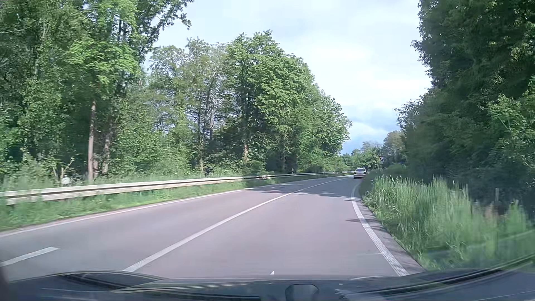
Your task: Follow the waypoints while adhering to traffic rules and regulations
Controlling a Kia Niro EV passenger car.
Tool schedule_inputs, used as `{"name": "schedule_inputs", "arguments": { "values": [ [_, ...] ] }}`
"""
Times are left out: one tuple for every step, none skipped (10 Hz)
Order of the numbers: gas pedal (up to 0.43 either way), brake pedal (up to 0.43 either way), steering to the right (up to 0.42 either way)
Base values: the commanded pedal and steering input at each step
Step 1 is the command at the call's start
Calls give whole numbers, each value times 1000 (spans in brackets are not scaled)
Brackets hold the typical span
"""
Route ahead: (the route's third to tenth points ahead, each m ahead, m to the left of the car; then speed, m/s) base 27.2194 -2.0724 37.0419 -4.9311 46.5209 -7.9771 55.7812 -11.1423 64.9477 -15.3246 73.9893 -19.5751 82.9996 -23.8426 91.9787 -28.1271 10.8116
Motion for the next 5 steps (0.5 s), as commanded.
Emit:
{"name": "schedule_inputs", "arguments": {
  "values": [
    [169, 0, 72],
    [169, 0, 68],
    [169, 0, 64],
    [169, 0, 60],
    [169, 0, 58]
  ]
}}
